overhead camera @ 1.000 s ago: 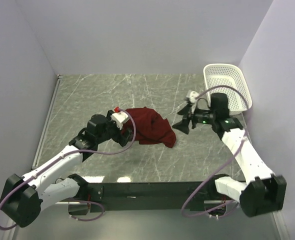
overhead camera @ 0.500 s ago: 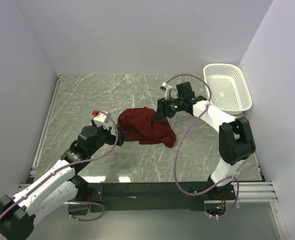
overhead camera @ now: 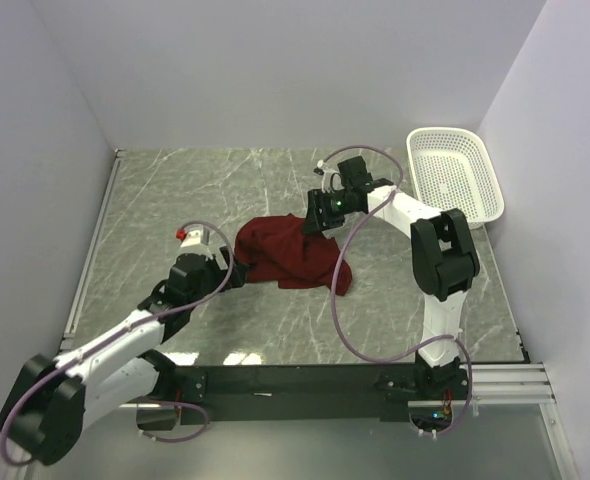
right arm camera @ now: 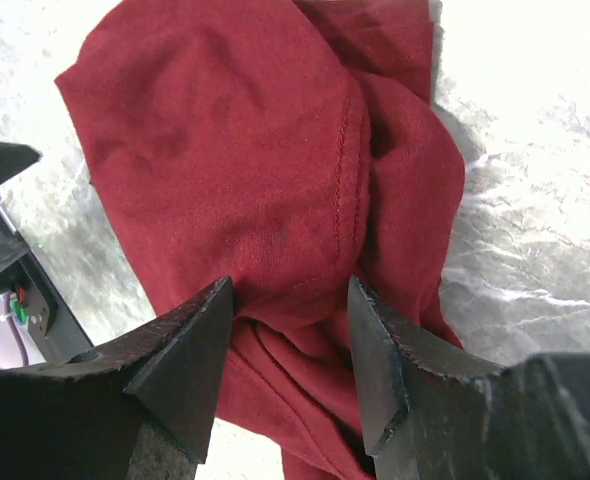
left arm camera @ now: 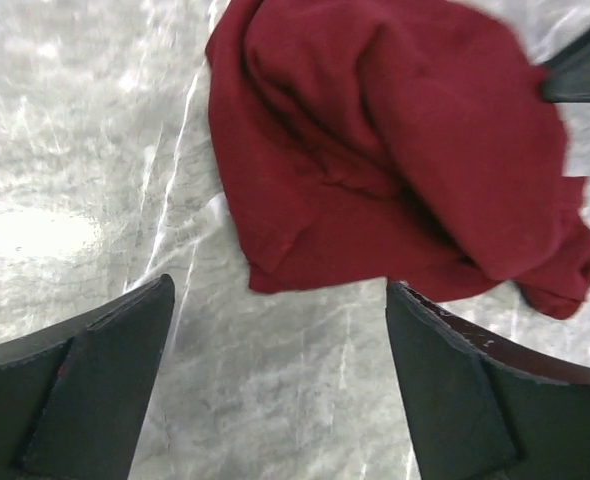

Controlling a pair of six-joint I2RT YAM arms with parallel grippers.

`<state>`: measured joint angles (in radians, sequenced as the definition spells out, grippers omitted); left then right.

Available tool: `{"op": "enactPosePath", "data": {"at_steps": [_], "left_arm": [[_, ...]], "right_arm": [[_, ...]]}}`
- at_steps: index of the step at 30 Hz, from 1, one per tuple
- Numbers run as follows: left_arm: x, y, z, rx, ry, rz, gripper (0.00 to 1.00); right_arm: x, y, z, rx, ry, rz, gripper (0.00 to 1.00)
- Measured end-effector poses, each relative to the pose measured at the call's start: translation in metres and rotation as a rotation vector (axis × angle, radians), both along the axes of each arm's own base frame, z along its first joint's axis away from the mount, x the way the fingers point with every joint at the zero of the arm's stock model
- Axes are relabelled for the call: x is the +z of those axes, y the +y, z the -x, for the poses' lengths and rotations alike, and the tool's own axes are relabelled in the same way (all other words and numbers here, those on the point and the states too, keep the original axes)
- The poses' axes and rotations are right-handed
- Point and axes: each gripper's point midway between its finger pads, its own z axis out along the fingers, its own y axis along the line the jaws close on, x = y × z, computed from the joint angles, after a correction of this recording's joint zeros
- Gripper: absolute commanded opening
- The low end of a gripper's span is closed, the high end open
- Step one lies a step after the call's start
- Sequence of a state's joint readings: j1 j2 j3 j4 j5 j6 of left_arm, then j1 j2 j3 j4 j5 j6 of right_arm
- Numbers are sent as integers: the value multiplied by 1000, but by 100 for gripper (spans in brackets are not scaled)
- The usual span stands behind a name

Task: Fold and stack the t-shirts
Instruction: Flatten the tshirt out

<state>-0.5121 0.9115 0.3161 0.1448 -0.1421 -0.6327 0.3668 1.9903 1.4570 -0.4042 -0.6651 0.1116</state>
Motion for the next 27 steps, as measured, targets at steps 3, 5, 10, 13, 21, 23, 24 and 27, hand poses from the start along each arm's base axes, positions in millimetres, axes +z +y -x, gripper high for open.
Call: {"op": "enactPosePath", "data": {"at_steps": [3, 5, 10, 13, 21, 23, 24, 27], "left_arm": [[-13, -4, -8, -6, 60, -11, 88], [-17, -8, -15, -14, 83, -15, 81], [-28, -15, -32, -10, 130, -29, 45], [-36, -17, -38, -9, 158, -37, 22], [-39, -18, -46, -22, 171, -53, 1], [-27, -11, -47, -1, 138, -58, 1], [-15, -6, -48, 12, 105, -57, 1], [31, 9, -53, 59, -30, -38, 1]], "right_arm": [[-2, -2, 1, -5, 7, 10, 56], [-3, -2, 1, -6, 8, 13, 53], [-5, -2, 1, -5, 11, 14, 42], [-7, -2, 2, -3, 18, 16, 30], [-7, -5, 7, 32, 8, 31, 0], [-3, -9, 8, 41, -10, 43, 0], [1, -10, 8, 48, -27, 49, 0], [21, -15, 9, 79, -93, 58, 0]]}}
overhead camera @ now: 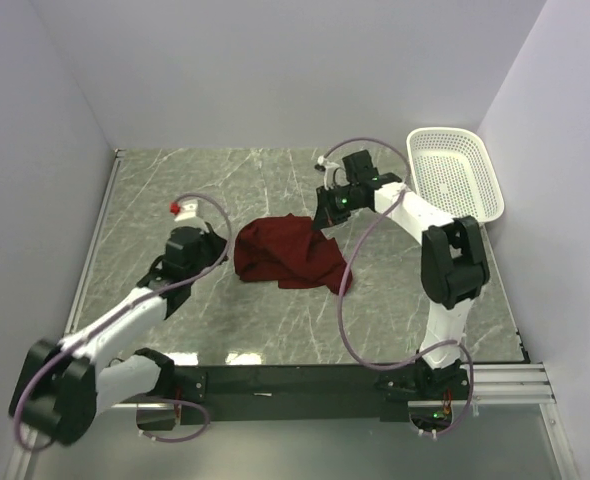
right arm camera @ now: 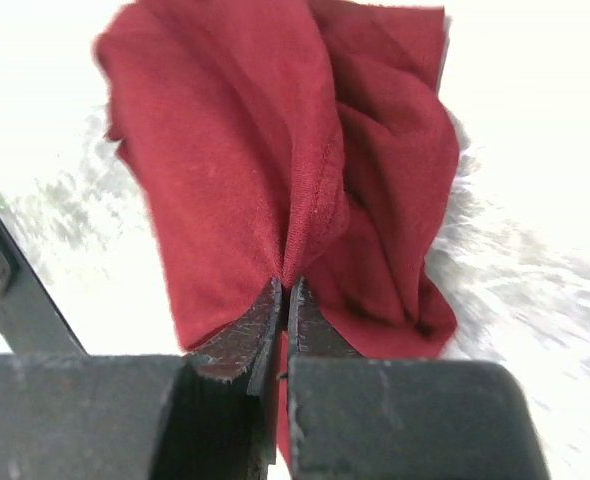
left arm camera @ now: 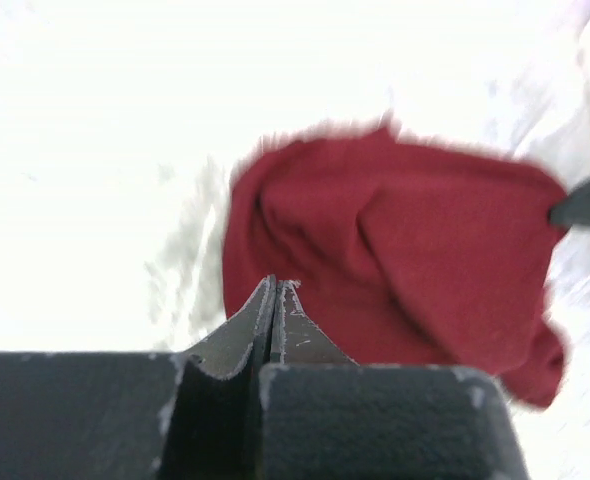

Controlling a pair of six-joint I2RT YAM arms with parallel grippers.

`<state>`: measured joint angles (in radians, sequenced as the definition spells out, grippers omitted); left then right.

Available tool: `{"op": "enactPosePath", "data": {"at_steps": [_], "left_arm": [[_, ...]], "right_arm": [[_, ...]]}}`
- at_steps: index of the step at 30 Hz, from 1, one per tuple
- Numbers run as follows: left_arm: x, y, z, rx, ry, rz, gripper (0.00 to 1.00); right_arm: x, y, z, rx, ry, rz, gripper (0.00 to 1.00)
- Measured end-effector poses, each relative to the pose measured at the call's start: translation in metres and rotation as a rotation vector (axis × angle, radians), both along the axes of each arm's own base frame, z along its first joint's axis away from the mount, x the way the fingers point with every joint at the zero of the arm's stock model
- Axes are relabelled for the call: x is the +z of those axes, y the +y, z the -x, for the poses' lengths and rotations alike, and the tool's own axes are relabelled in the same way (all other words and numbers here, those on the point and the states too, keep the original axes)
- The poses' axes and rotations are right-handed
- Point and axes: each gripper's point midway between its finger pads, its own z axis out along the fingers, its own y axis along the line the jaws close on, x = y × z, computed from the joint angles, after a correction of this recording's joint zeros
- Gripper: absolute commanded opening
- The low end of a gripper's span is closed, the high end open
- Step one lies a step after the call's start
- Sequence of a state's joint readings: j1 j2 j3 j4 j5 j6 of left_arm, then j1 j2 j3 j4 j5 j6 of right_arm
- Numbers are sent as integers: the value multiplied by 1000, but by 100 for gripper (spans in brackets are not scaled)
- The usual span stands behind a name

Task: Fold and stack the t-shirts
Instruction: Flatten the tshirt out

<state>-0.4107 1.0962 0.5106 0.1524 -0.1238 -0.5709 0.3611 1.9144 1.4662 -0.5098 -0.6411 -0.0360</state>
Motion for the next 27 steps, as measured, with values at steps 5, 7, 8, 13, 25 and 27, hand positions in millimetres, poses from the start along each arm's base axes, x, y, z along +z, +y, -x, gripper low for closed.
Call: {"op": "enactPosePath", "data": {"at_steps": [5, 7, 8, 13, 25, 27], "left_arm": [[63, 31, 4, 80, -181, -4, 1], [72, 37, 7, 89, -201, -1, 19], [70, 38, 7, 86, -194, -3, 31], [22, 16, 7, -10, -23, 22, 69], [-76, -7, 14, -136, 299, -16, 97], [-82, -8, 13, -139, 316, -19, 92]], "right_arm": [[65, -11, -3, 46, -189, -12, 0], [94, -16, -4, 48, -271, -22, 0], [106, -18, -3, 50, -300, -26, 0], [123, -18, -4, 63, -334, -46, 0], [80, -19, -1, 69, -199, -8, 0], [80, -19, -1, 69, -199, -7, 0]]}}
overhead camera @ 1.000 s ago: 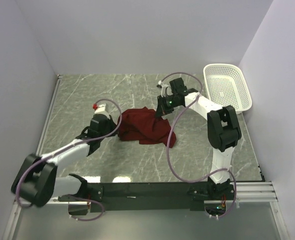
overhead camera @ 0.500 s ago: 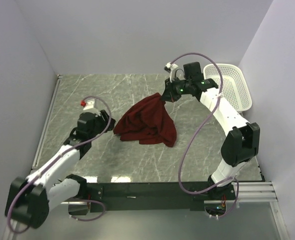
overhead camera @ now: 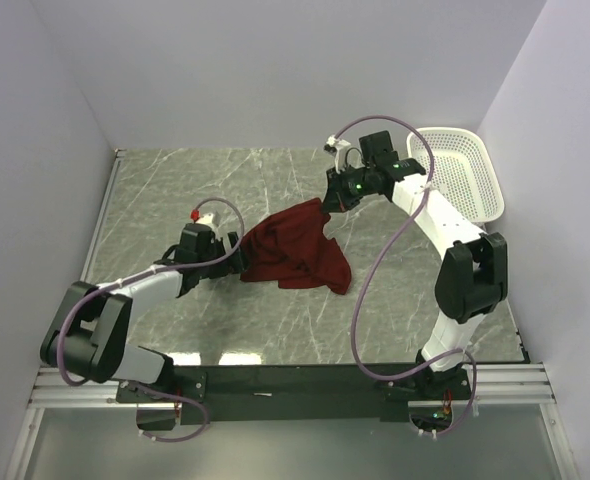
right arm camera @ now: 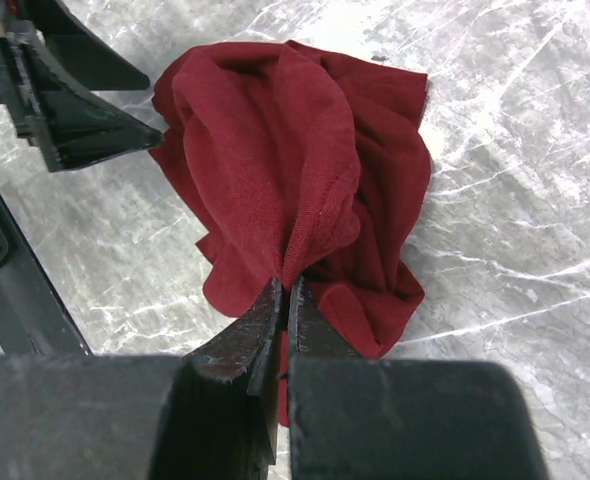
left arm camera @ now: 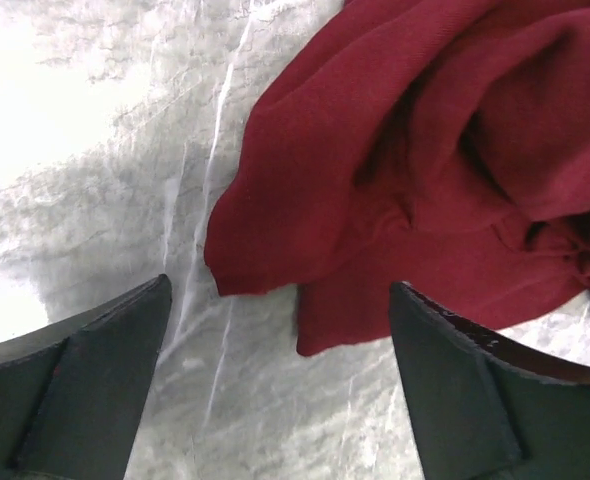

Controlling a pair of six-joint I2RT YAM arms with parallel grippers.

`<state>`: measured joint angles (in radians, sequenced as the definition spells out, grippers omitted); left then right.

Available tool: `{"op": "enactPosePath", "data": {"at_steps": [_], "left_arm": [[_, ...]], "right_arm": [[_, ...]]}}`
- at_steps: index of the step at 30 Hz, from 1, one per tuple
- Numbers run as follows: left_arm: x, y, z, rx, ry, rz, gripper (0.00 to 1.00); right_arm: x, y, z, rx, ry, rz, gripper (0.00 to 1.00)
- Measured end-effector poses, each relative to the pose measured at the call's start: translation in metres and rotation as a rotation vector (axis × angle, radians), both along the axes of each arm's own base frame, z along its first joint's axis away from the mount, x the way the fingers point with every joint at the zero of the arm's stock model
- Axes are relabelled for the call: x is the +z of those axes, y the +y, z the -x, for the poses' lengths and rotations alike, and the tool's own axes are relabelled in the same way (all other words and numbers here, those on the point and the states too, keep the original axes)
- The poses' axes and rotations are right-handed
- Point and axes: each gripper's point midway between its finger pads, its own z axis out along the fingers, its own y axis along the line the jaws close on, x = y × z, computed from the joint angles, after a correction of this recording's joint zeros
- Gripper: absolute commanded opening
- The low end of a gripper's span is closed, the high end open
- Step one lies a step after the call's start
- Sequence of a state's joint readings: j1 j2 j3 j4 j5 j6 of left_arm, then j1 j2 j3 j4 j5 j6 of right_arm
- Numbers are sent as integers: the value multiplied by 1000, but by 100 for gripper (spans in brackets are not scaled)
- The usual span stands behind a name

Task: Fold and stack the t-shirts
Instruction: Flatten the tshirt out

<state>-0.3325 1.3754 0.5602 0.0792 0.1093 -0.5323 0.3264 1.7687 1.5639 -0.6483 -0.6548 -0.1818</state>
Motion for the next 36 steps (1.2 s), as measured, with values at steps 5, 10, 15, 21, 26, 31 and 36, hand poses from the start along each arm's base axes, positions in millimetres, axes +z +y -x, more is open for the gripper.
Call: {"op": "enactPosePath", "data": {"at_steps": [5, 10, 15, 21, 26, 31, 36], "left_arm": [[-7, -6, -9, -17, 15, 2, 55], [-3, -12, -25, -28, 5, 0, 1], [22, -6, -33, -6, -68, -19, 1], [159, 12, -46, 58, -427, -19, 1], [292, 34, -33, 136, -764, 9, 1], [373, 51, -9, 188, -958, 39, 1], [421, 59, 13, 201, -1086, 68, 1]], "right_arm": [[3, -5, -2, -12, -7, -3, 0], [6, -10, -3, -22, -15, -5, 0], [13, -14, 4, 1, -38, 13, 0], [66, -30, 2, 9, -178, 57, 0], [159, -52, 6, -48, -447, 62, 0], [242, -65, 39, -75, -672, 20, 0], [294, -76, 78, -88, -829, -25, 0]]}}
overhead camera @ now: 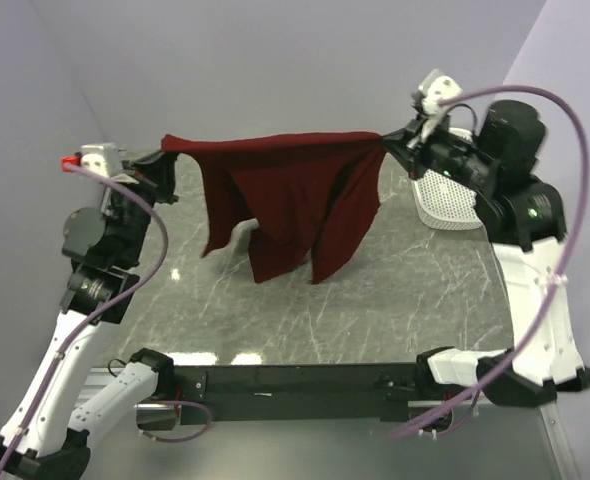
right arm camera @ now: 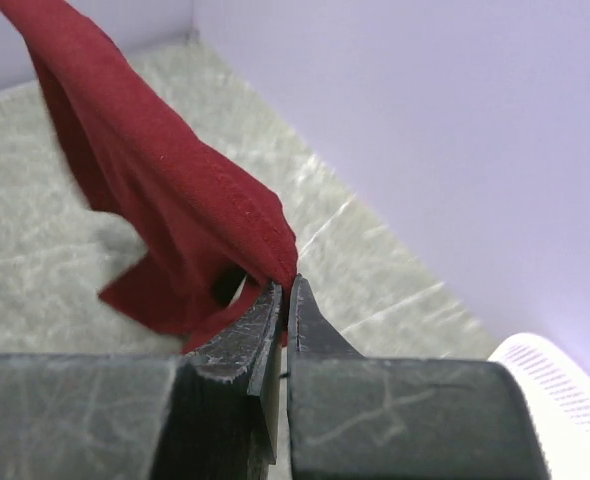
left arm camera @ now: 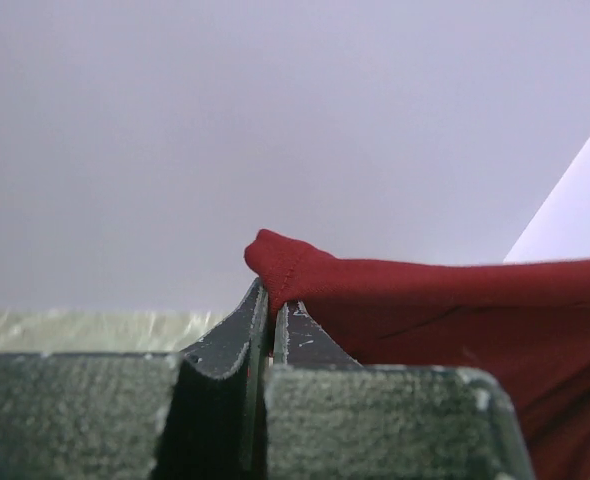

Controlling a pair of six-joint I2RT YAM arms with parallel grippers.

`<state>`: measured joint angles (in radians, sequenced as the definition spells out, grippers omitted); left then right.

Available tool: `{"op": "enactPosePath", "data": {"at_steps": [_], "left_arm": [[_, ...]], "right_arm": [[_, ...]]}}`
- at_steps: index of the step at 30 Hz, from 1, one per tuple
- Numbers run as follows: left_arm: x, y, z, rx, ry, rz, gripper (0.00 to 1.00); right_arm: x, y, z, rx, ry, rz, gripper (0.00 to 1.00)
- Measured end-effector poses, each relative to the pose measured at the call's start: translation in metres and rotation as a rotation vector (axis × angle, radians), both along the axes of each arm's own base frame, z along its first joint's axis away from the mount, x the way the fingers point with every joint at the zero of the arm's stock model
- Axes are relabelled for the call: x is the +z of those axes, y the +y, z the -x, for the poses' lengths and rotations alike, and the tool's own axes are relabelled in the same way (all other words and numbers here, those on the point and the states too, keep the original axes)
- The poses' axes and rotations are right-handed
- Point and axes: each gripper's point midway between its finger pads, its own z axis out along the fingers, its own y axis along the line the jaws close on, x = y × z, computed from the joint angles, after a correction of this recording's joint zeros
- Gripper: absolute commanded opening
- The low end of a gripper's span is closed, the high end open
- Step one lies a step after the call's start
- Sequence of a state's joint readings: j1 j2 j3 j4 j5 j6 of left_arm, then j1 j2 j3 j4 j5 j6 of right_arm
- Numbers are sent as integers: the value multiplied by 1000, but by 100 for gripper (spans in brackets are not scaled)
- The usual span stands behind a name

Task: Fold and stack the t-shirts
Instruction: Flatten the tshirt out

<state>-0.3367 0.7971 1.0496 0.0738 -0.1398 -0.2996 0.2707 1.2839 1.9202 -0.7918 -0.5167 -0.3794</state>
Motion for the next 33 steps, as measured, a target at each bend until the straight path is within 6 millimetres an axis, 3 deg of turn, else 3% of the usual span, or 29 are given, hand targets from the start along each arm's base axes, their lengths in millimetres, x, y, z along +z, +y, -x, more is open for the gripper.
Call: {"op": "enactPosePath", "data": {"at_steps": [4, 7, 11, 15, 17, 19, 22, 26, 28, 30, 33], "left_arm": [[49, 6, 25, -7, -136, 20, 1], [99, 11, 52, -24, -271, 46, 1], [156, 18, 91, -50, -426, 63, 1], [186, 22, 118, -67, -522, 70, 1], [188, 22, 118, -67, -529, 65, 1], [180, 17, 103, -62, -499, 49, 1], [152, 4, 59, -52, -405, 20, 1], [65, -26, -38, -44, -158, -51, 1], [7, -41, -88, -42, -16, -95, 1], [-72, -59, -143, -47, 165, -153, 1], [-181, -78, -192, -71, 393, -219, 1]], "right_arm": [[45, -5, 37, 22, -123, -54, 0], [96, -5, 70, 74, -245, -113, 0], [131, -2, 111, 166, -335, -156, 0], [140, -1, 131, 208, -367, -162, 0], [134, -2, 132, 202, -355, -158, 1], [120, -5, 123, 168, -334, -151, 1], [82, -9, 92, 83, -255, -131, 1], [-1, -9, 25, -35, -69, -76, 0], [-58, -6, -14, -84, 63, -35, 0], [-109, -3, -49, -135, 178, 3, 0], [-195, -1, -100, -206, 366, 73, 0]]}}
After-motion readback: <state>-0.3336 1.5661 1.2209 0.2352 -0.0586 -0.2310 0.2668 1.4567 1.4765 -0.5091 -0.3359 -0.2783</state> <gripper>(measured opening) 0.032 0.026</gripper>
